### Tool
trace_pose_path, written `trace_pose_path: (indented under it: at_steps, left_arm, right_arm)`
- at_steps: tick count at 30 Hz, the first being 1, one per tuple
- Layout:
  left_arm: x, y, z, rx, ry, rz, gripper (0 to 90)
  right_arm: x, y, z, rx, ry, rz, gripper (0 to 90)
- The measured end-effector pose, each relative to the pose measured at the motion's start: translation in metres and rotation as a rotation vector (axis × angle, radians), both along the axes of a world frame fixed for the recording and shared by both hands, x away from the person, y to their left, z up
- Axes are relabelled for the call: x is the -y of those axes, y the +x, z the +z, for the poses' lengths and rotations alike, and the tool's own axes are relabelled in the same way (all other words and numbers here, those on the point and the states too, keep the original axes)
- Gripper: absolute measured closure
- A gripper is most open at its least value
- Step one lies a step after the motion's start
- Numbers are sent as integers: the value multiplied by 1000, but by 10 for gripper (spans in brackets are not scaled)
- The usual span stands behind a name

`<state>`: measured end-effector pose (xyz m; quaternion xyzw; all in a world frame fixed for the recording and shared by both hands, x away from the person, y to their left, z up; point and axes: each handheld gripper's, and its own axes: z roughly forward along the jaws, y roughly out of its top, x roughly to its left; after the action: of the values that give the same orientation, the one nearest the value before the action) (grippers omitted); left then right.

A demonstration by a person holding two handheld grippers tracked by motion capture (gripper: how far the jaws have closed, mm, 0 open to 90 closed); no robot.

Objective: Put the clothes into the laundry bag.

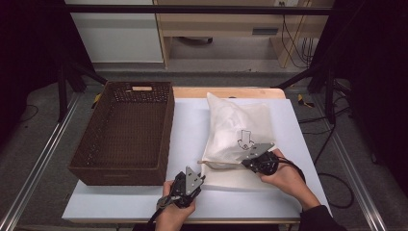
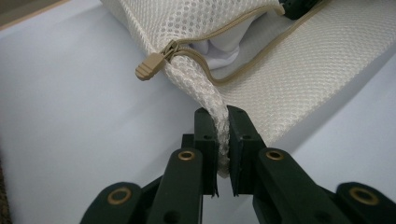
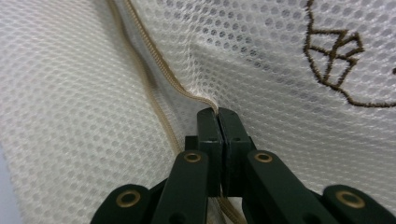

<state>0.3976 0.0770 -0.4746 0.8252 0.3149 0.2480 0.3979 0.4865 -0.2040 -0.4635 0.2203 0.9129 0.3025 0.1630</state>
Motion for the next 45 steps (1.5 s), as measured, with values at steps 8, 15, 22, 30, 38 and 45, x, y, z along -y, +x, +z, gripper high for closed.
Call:
trace_pose_path:
  at_steps: [8,15,22,30,38,45]
  left_arm:
    - [-1,2,-6,-20,-13,0,825]
    - [-5,0,-6,-23,-18,0,816]
    - [-5,-1,-8,-10,-24,4,778]
    - [-6,-2,-4,13,-38,23,554]
    - [-2,-5,9,44,-47,14,277]
    - [2,-8,22,47,-74,-9,150]
  right_arm:
    - [-12,-13,-2,-1,24,62,889]
    - [-12,-11,-5,-6,-6,32,887]
    - [-13,-12,-4,-6,6,16,840]
    - [-13,-17,0,29,26,-1,624]
    - [-16,-29,5,96,61,-30,270]
    - [-14,-37,17,109,91,-60,130]
